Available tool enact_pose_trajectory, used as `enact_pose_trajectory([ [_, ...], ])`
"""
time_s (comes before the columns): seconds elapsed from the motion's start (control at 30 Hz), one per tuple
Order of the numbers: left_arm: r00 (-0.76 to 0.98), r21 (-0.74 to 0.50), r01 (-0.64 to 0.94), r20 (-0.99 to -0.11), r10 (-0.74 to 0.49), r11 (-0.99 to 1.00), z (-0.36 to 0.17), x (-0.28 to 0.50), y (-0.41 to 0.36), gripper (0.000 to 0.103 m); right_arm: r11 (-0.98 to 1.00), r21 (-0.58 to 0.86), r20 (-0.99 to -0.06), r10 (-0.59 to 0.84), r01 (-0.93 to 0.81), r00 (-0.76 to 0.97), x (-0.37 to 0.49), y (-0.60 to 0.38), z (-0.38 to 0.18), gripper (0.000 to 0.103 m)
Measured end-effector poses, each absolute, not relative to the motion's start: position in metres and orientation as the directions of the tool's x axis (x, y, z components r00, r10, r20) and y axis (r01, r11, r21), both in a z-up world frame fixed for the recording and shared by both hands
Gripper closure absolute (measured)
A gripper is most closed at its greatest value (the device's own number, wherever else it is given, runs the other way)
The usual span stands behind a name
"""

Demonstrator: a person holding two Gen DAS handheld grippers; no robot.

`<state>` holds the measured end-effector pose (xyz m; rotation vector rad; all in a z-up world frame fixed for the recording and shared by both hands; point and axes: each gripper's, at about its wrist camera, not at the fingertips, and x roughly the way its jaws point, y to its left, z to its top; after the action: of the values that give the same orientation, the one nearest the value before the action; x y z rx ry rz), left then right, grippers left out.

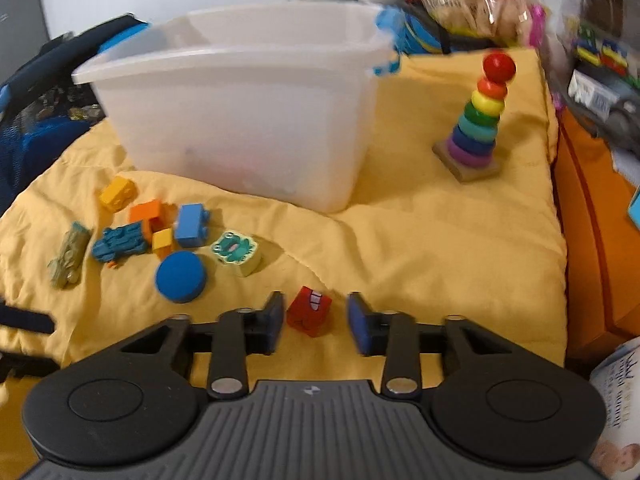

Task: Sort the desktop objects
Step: 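Grasp the dark blue arch block with the left tool while the right grasps the red face cube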

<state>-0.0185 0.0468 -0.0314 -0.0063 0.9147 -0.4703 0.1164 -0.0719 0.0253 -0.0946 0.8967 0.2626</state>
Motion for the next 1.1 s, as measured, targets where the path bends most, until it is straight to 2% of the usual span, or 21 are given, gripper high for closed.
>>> enact_pose_trajectory([
  [0.13, 0.531, 0.010, 0.532, -0.782, -0.325, 0.847, -0.032, -0.025, 0.012, 0.058, 0.961, 0.013, -0.810, 0.172, -0.276, 0.561, 0.123, -0.067, 0.017, 0.078],
  [0.23, 0.544, 0.111, 0.606, -0.780, -0.309, 0.787, -0.035, -0.023, -0.005, 0.058, 0.952, 0.007, -0.795, 0.190, -0.306, 0.576, 0.110, -0.064, 0.024, 0.079],
  [0.4, 0.501, 0.055, 0.618, -0.796, -0.339, 0.784, -0.036, -0.001, -0.016, 0.059, 0.922, 0.006, -0.789, 0.242, -0.387, 0.565, 0.079, -0.062, 0.035, 0.079],
  [0.43, 0.484, 0.028, 0.606, -0.806, -0.341, 0.795, -0.036, 0.003, -0.016, 0.064, 0.919, 0.009, -0.792, 0.247, -0.394, 0.558, 0.073, -0.063, 0.035, 0.079],
  [0.63, 0.476, -0.117, 0.427, -0.814, -0.333, 0.897, -0.042, 0.024, 0.014, 0.066, 0.928, 0.031, -0.806, 0.243, -0.371, 0.539, 0.054, -0.067, 0.027, 0.079],
  [0.83, 0.556, -0.058, 0.340, -0.792, -0.251, 0.939, -0.035, 0.028, 0.042, 0.061, 0.929, 0.036, -0.804, 0.245, -0.367, 0.542, 0.051, -0.066, 0.027, 0.078],
  [0.9, 0.575, -0.065, 0.352, -0.772, -0.271, 0.934, -0.027, 0.020, 0.046, 0.060, 0.926, 0.040, -0.805, 0.252, -0.375, 0.537, 0.050, -0.063, 0.026, 0.078],
  [1.0, 0.568, -0.088, 0.408, -0.755, -0.328, 0.909, -0.024, 0.009, 0.043, 0.053, 0.917, 0.030, -0.802, 0.259, -0.397, 0.538, 0.048, -0.057, 0.026, 0.078],
  [1.1, 0.552, -0.016, 0.461, -0.778, -0.301, 0.887, -0.037, 0.005, 0.029, 0.049, 0.903, 0.013, -0.800, 0.267, -0.429, 0.538, 0.044, -0.049, 0.025, 0.078],
])
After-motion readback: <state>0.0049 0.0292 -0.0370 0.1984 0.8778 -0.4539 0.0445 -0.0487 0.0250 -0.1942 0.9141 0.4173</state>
